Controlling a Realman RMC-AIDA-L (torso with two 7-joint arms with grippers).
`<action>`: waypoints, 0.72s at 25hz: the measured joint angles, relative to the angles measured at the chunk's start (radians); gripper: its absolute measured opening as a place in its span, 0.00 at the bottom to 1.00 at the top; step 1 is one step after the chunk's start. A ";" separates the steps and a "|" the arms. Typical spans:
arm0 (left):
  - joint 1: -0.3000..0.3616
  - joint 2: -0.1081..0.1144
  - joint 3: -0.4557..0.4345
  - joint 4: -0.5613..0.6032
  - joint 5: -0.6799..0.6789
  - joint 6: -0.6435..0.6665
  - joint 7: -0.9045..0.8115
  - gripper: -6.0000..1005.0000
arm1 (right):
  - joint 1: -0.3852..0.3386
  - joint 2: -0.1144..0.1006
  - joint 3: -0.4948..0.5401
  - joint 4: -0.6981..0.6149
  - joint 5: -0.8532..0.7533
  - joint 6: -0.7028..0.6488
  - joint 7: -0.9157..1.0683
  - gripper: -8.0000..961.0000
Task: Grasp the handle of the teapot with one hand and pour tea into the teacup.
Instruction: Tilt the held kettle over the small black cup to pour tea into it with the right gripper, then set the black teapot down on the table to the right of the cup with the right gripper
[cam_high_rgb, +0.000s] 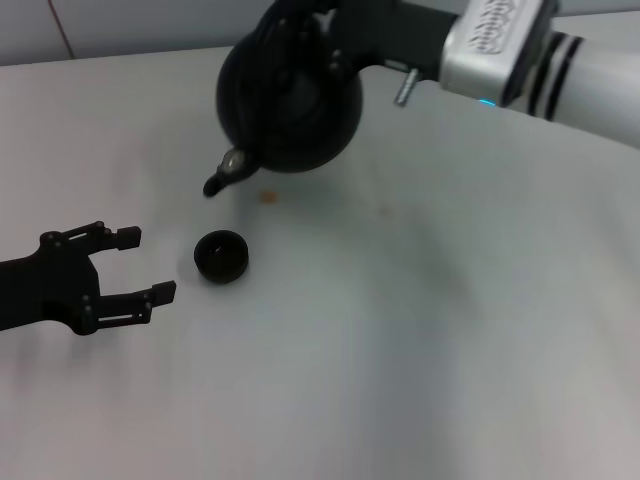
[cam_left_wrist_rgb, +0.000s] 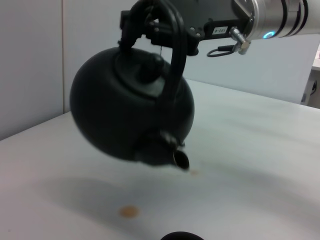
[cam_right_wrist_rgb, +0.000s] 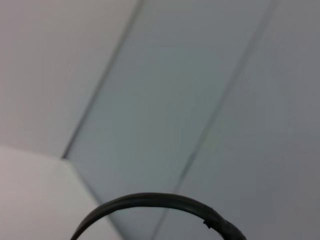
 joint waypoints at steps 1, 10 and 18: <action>0.000 0.000 0.000 0.000 0.000 -0.002 0.002 0.86 | 0.000 0.000 0.000 0.000 0.000 0.000 0.000 0.10; 0.007 -0.001 0.000 -0.002 -0.032 -0.008 0.012 0.86 | -0.148 -0.011 0.046 -0.009 0.214 -0.021 0.164 0.10; 0.009 0.000 0.000 -0.002 -0.036 -0.014 0.013 0.86 | -0.199 -0.016 0.091 -0.001 0.211 -0.020 0.330 0.10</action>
